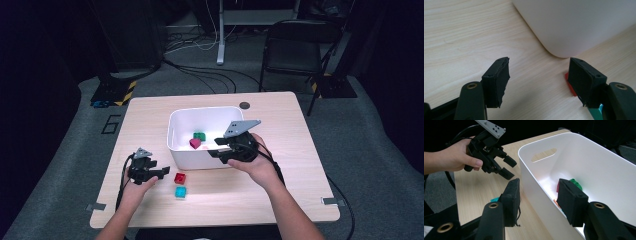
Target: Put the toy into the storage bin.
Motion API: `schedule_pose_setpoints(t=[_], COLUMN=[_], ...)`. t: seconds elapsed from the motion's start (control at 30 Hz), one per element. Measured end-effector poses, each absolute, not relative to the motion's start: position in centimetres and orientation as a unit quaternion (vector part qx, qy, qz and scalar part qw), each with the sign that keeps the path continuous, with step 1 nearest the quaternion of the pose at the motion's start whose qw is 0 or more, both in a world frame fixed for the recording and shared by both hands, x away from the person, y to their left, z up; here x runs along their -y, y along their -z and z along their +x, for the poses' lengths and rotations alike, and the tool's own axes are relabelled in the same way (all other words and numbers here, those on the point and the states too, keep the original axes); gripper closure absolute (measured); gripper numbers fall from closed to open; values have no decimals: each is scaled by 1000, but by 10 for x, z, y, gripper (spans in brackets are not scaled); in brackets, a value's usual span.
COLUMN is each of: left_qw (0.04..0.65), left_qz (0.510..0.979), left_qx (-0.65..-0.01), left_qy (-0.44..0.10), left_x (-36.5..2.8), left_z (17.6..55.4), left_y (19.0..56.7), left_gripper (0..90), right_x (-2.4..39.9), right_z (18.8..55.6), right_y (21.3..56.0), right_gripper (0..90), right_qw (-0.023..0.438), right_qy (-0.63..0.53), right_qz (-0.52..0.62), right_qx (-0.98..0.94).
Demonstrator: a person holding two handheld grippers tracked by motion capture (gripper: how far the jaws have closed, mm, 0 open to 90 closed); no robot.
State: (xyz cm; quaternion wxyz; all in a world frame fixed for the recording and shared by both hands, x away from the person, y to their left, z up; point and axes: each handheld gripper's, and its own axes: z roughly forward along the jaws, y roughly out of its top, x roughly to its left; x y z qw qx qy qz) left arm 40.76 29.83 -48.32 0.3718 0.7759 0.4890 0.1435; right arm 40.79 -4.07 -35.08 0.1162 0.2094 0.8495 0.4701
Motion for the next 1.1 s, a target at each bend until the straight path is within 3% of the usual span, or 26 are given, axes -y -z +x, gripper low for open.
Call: schedule_pose_setpoints(t=[0.9,1.1], left_qw=[376,365], left_qz=[800,812], left_qx=[-458,-442], left_qy=[-92,-111], left_x=[-255,-247], left_z=[395,394], left_y=[504,506], left_gripper=[419,481], right_x=[52,56], right_z=[402,401], right_y=[356,356], right_gripper=[521,522], right_qw=[121,124], right_qy=[-474,-476], right_qz=[219,225], right_qx=[-844,-841])
